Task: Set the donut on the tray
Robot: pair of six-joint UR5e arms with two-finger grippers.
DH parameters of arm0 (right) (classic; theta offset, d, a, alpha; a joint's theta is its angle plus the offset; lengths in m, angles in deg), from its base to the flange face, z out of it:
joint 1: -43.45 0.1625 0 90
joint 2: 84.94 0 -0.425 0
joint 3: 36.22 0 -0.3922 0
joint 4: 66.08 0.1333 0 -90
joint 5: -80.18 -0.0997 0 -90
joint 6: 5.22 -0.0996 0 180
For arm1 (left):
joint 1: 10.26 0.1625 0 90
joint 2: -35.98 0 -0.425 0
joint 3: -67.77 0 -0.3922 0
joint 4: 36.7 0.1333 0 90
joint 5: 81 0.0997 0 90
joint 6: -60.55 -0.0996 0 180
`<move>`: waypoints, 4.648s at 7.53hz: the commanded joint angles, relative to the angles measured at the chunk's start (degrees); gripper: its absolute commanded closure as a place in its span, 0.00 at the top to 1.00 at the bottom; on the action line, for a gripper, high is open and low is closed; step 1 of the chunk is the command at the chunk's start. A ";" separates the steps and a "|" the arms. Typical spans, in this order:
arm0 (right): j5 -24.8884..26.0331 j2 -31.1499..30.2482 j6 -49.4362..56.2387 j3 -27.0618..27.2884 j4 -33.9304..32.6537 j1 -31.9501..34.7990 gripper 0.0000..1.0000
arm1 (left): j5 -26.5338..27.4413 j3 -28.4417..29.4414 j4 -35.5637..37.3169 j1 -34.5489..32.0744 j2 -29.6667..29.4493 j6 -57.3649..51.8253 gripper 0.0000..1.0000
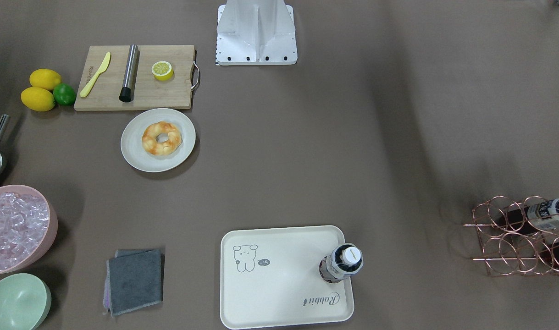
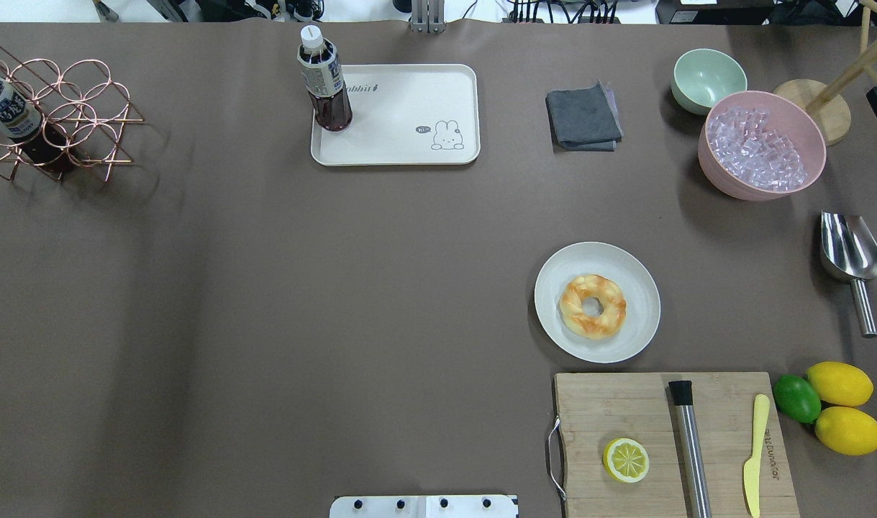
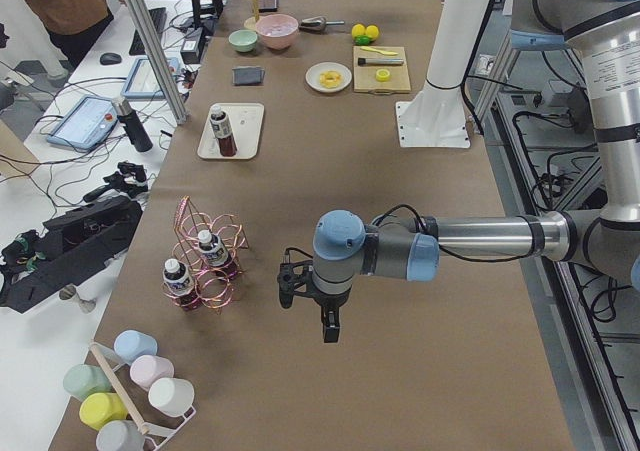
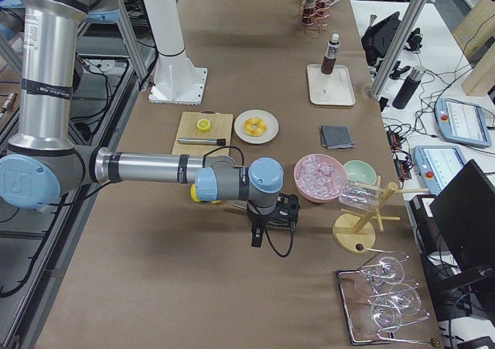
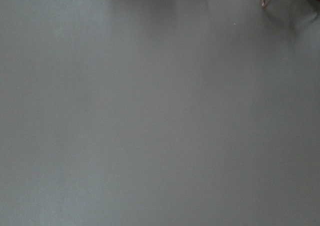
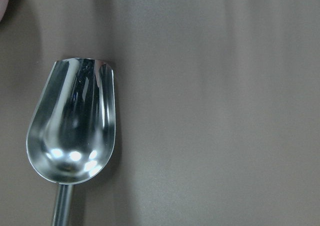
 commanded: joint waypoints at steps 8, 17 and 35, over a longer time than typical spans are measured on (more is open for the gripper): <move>-0.31 0.00 -0.09 0.34 0.08 0.07 1.00 | -0.09 0.03 0.09 0.00 0.28 0.00 0.98; -1.98 11.32 -30.39 9.30 3.13 -21.87 1.00 | 0.00 0.29 0.09 0.09 0.19 0.00 0.98; 15.95 20.30 -58.01 2.81 8.77 -45.90 0.27 | 0.00 -0.06 0.00 0.00 0.63 0.00 0.98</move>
